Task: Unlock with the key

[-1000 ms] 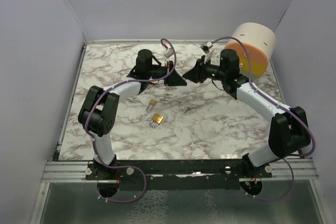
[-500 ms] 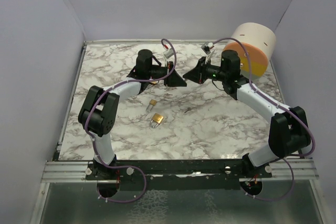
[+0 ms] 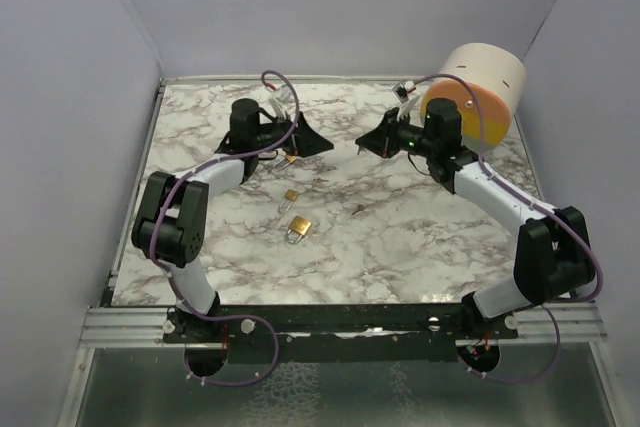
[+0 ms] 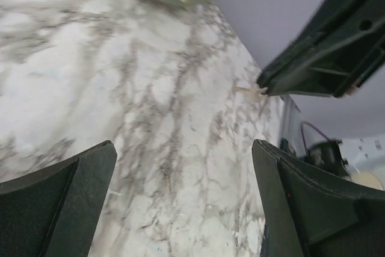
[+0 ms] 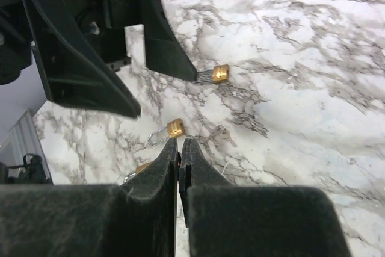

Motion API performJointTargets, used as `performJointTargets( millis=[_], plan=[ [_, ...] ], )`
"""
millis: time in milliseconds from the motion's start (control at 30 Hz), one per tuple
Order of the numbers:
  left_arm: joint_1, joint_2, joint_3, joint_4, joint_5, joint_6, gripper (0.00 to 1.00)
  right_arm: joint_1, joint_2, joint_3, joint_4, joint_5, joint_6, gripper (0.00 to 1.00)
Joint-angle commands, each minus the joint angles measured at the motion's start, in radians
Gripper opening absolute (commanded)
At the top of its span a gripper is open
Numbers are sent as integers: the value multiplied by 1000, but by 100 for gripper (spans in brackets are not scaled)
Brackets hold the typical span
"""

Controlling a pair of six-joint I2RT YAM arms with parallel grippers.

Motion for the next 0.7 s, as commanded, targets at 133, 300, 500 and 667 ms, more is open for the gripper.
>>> performJointTargets(
  millis=[133, 300, 500, 667],
  plan=[
    [72, -175, -136, -56, -500, -13, 99, -12, -58, -70, 48, 203, 51, 1],
    [67, -219, -126, -227, -699, 121, 99, -12, -57, -67, 17, 240, 36, 1],
    [58, -218, -114, -334, -781, 194, 99, -12, -54, -98, 46, 268, 85, 1],
    [55, -208, -121, -332, -766, 211, 92, -12, -43, -107, 63, 282, 131, 1]
  ],
)
